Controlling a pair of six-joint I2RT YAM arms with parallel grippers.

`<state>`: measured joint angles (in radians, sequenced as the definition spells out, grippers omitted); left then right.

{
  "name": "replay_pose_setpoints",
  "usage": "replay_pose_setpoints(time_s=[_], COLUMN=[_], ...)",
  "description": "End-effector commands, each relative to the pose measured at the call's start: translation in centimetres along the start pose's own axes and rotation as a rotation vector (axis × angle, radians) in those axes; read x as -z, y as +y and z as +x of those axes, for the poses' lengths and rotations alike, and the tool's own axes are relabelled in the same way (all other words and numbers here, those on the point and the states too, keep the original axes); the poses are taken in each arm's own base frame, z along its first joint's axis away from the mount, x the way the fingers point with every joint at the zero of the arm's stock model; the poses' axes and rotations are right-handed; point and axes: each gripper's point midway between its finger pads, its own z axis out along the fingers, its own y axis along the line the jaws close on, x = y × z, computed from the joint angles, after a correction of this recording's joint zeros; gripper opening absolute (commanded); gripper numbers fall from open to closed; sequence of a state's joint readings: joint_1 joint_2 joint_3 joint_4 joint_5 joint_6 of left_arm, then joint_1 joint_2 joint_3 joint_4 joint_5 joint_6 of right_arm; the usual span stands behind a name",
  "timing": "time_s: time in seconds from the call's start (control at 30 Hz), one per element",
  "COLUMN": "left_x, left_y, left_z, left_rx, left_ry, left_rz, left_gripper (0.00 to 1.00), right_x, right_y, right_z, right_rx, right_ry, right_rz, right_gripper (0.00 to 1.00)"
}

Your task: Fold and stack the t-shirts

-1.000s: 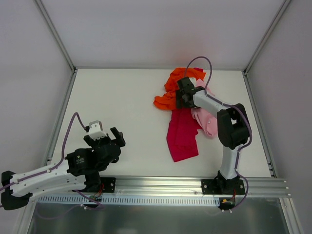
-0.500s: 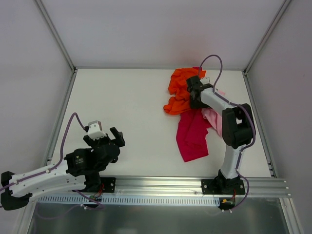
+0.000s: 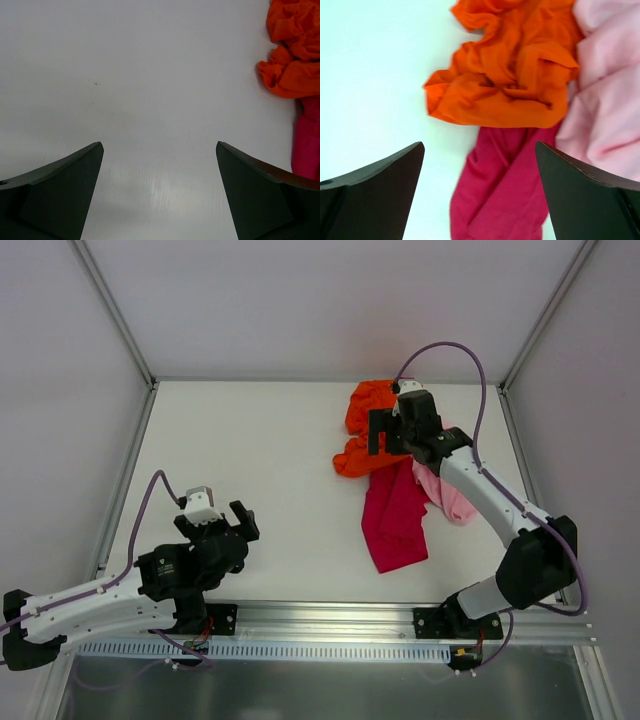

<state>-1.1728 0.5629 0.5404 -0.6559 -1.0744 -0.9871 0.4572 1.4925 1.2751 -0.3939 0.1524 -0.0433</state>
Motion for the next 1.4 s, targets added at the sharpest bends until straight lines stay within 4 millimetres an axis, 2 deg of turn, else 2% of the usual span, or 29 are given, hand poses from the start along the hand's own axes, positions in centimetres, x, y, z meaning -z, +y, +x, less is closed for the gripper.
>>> replay_pose_setpoints(time_s=[0.0, 0.17, 0.2, 0.23, 0.3, 0.33, 0.37, 0.4, 0.47, 0.57, 0.63, 0.67, 0.7, 0.73, 0.77, 0.83, 0.87, 0.93, 0.97, 1.03, 1.07, 1.13, 1.27, 1.37], left_x=[0.0, 0.0, 0.0, 0.0, -0.1, -0.1, -0.1, -0.1, -0.1, -0.1, -0.1, -0.2, -0.2, -0.2, -0.1, 0.0, 0.0, 0.0, 0.0, -0.1, 0.0, -0.1, 0.0, 0.0], left_y=[-0.3, -0.3, -0.4, -0.4, -0.4, -0.4, -0.4, -0.4, -0.5, -0.5, -0.7, -0.7, -0.8, -0.8, -0.8, -0.9, -1.0, -1.0, -1.1, -1.0, -1.1, -1.1, -1.0, -1.1], left_z=[0.0, 0.0, 0.0, 0.1, 0.0, 0.1, 0.1, 0.1, 0.1, 0.1, 0.2, 0.2, 0.3, 0.2, 0.3, 0.2, 0.2, 0.3, 0.3, 0.3, 0.4, 0.4, 0.4, 0.4], left_rx=[-0.003, -0.002, -0.002, -0.005, -0.005, -0.009, -0.008, -0.009, -0.01, -0.01, -0.017, -0.018, -0.022, -0.022, -0.022, -0.016, -0.008, -0.014, -0.013, -0.015, -0.013, -0.016, -0.013, -0.013], left_ry=[-0.006, -0.006, -0.006, -0.005, -0.006, -0.006, -0.006, -0.005, -0.005, -0.006, -0.002, -0.002, 0.001, 0.001, 0.005, 0.004, 0.003, 0.007, 0.007, 0.008, 0.009, 0.01, 0.01, 0.013], left_rz=[0.011, 0.013, 0.013, 0.013, 0.011, 0.01, 0.01, 0.009, 0.011, 0.013, 0.019, 0.019, 0.019, 0.019, 0.023, 0.03, 0.037, 0.04, 0.042, 0.039, 0.042, 0.041, 0.041, 0.045], left_gripper=[0.99, 0.99, 0.99, 0.99, 0.99, 0.99, 0.99, 0.99, 0.99, 0.99, 0.99, 0.99, 0.99, 0.99, 0.99, 0.99, 0.99, 0.99, 0.99, 0.99, 0.99, 0.99, 0.99, 0.99], right_x=[0.6, -2.1, -2.1, -2.5, -3.5, -4.1, -5.5, -6.1, -7.7, -9.2, -10.8, -11.8, -12.4, -12.6, -13.0, -12.5, -12.5, -11.8, -11.5, -10.7, -10.3, -9.6, -8.3, -7.9], right_y=[3.1, 5.8, 7.1, 8.0, 9.6, 10.0, 10.3, 10.5, 10.6, 10.5, 9.3, 7.8, 6.7, 6.1, 4.6, 2.9, 1.1, -0.9, -2.6, -4.5, -5.9, -7.6, -12.1, -13.3], right_z=[-0.3, 4.0, 4.7, 4.5, 5.8, 5.9, 7.2, 6.8, 8.1, 8.5, 8.9, 9.0, 10.2, 9.5, 9.3, 8.9, 8.4, 8.4, 7.1, 7.2, 6.3, 6.5, 6.5, 7.0], right_rx=[-0.029, -0.031, -0.069, -0.074, -0.087, -0.088, -0.095, -0.094, -0.085, -0.08, -0.076, -0.051, -0.046, -0.041, -0.026, -0.01, 0.006, 0.03, 0.042, 0.062, 0.067, 0.064, 0.008, -0.038], right_ry=[0.007, 0.11, 0.14, 0.121, 0.171, 0.177, 0.226, 0.225, 0.272, 0.289, 0.32, 0.32, 0.367, 0.354, 0.343, 0.338, 0.318, 0.34, 0.311, 0.343, 0.326, 0.353, 0.388, 0.389], right_rz=[-0.168, -0.307, -0.378, -0.428, -0.512, -0.53, -0.541, -0.547, -0.544, -0.521, -0.43, -0.334, -0.272, -0.228, -0.136, -0.041, 0.058, 0.165, 0.26, 0.345, 0.41, 0.461, 0.56, 0.582], right_gripper=[1.0, 1.0, 1.0, 1.0, 1.0, 1.0, 1.0, 1.0, 1.0, 1.0, 1.0, 1.0, 1.0, 1.0, 1.0, 1.0, 1.0, 1.0, 1.0, 1.0, 1.0, 1.0, 1.0, 1.0])
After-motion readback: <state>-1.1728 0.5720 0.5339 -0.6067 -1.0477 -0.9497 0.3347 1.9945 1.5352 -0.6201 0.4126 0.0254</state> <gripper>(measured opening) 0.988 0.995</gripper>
